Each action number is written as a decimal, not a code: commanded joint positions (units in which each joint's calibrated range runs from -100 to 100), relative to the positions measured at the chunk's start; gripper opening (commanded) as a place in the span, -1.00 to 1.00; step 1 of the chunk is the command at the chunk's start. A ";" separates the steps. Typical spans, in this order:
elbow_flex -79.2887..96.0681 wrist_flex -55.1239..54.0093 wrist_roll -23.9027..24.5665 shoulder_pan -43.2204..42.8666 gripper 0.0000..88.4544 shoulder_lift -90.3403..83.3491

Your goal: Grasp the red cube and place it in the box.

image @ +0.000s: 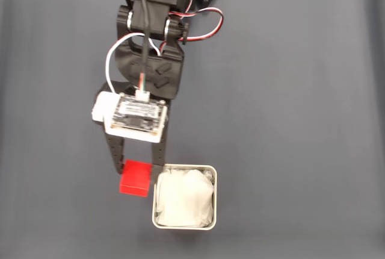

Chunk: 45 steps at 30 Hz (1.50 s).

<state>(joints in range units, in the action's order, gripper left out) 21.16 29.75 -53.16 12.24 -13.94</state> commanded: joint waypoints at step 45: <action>-10.85 -0.82 1.76 -8.26 -0.85 8.74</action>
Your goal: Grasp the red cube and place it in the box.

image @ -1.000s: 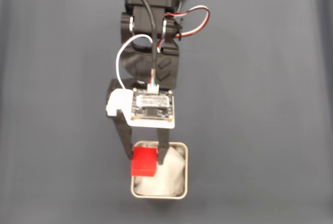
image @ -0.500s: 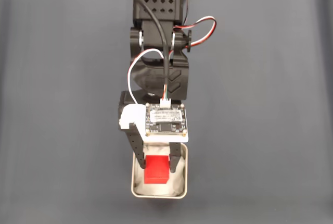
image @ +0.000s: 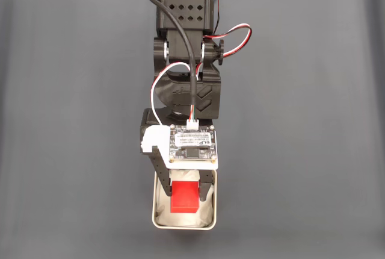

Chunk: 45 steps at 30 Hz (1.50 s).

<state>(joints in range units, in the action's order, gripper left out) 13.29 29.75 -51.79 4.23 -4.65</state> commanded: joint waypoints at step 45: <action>-1.52 -1.56 0.63 0.96 0.15 -2.11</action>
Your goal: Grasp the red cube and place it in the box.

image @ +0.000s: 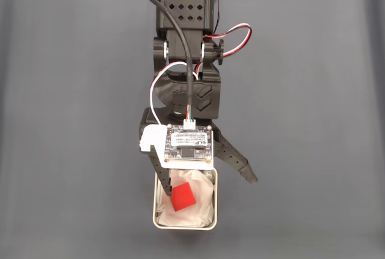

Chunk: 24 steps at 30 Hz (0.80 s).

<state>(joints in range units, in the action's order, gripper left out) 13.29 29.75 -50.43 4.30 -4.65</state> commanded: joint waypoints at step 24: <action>-0.24 -1.80 -0.68 0.95 -0.15 -4.11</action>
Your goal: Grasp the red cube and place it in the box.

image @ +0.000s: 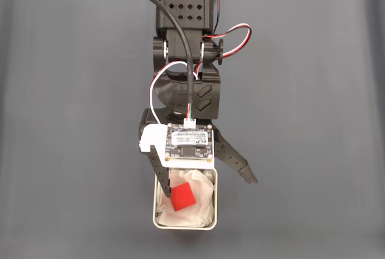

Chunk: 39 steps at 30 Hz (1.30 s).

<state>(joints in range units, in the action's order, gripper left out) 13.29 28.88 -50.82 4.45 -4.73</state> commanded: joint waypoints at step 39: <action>86.53 39.48 1.03 -3.53 -1.00 -95.18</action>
<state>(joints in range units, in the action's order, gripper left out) 98.28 63.96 -50.53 1.11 -98.78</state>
